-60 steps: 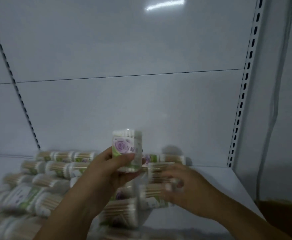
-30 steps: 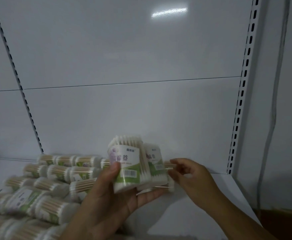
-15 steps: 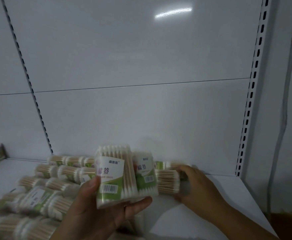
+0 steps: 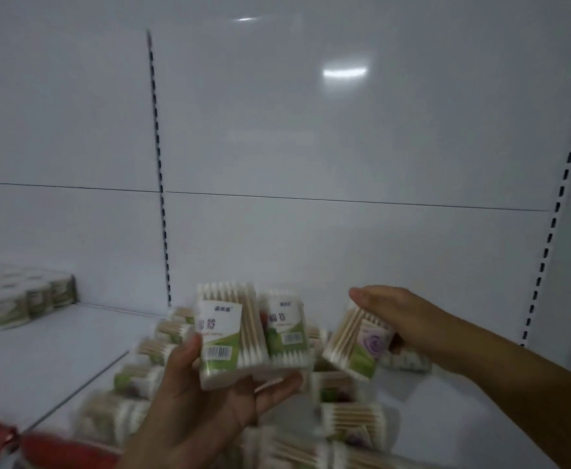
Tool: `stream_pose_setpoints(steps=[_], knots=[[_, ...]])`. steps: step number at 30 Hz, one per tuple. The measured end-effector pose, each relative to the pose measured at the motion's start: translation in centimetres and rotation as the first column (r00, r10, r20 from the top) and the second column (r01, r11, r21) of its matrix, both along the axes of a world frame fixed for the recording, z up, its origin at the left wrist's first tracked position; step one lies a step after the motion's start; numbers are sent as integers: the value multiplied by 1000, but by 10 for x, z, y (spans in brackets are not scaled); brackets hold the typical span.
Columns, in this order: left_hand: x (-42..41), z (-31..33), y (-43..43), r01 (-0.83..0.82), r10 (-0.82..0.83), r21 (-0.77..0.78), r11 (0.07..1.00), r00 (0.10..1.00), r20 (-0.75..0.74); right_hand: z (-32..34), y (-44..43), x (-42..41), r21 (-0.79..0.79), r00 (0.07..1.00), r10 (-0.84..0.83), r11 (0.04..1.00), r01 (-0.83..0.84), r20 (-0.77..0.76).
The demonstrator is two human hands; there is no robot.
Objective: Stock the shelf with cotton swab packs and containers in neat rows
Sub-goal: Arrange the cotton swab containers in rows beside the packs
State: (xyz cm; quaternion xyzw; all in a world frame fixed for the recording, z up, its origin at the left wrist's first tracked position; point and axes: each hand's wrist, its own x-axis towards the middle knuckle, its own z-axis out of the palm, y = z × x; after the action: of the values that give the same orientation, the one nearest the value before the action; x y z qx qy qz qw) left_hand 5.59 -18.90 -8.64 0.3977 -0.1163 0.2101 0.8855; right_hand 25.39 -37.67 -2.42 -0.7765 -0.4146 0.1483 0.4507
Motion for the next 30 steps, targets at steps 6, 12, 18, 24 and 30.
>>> stream_pose_setpoints(steps=[6, 12, 18, 24, 30], knots=[[-106, -18, 87, 214, -216, 38, 976, 975, 48, 10, 131, -115, -242, 989, 74, 969, -41, 129], [-211, -16, 168, 158, -161, 84, 984, 986, 31, 3, 248, -207, -193, 974, 214, 955, -226, -79], [-269, -32, 238, -5, 4, -7, 1000, 999, -38, -13, 329, -256, -175, 946, 301, 932, -318, -116], [-283, -46, 320, -5, 5, -37, 999, 1000, 1, -20, 410, -277, -226, 936, 352, 910, -348, -23], [-311, -42, 430, -122, 130, 71, 990, 984, -125, -25, 514, -276, -174, 924, 379, 914, -366, 47]])
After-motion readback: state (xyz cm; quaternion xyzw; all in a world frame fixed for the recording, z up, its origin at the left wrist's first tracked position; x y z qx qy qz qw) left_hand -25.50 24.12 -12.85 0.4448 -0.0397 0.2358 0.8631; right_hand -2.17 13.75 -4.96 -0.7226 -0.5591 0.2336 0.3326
